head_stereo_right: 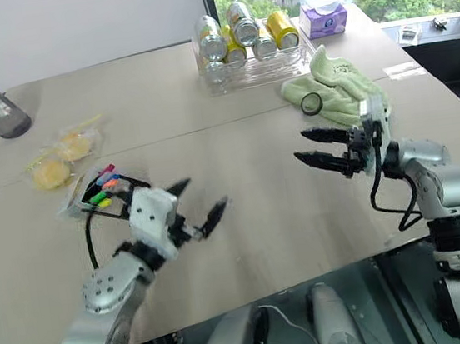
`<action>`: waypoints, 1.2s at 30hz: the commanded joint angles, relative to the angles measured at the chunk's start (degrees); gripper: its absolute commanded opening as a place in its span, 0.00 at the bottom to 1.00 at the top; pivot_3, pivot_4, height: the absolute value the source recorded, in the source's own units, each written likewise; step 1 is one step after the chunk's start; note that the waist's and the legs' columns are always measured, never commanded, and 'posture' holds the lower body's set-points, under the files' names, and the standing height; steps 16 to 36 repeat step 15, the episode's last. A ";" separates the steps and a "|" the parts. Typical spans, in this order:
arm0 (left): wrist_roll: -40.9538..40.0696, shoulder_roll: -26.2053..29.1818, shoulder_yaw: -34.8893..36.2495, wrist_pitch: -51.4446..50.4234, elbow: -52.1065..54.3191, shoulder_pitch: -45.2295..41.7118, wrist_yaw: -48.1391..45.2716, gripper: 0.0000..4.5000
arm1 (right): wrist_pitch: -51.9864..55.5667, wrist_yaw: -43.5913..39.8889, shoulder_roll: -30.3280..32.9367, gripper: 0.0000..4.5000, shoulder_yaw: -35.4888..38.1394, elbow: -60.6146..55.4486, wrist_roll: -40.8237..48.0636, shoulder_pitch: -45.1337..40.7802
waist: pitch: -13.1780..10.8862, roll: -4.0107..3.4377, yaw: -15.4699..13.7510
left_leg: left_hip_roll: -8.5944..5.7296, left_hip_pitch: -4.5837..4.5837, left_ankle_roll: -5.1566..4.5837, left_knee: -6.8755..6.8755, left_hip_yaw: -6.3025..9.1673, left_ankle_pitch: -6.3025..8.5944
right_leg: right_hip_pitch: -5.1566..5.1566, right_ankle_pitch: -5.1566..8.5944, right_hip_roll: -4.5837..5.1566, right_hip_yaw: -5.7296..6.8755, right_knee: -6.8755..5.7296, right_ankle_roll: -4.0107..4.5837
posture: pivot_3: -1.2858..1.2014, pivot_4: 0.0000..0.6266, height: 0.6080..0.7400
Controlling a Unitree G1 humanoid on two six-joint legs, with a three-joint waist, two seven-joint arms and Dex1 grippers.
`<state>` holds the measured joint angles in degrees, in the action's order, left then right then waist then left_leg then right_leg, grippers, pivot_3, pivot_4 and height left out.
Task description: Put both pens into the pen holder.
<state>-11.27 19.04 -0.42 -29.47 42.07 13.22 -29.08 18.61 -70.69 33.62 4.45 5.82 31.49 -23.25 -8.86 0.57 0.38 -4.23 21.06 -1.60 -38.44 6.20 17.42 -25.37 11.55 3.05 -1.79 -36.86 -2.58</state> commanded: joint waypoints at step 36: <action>-9.13 5.61 8.94 10.98 -3.43 15.38 -8.85 0.98 | -19.47 -0.43 3.38 0.68 1.22 7.89 -8.94 11.24 | 0.00 0.00 0.11 | 0.02 -0.53 -0.04 -0.02 -0.05 0.03 | 0.54 0.01 -0.02 0.13 0.09 -0.01 | 0.52 0.24 0.99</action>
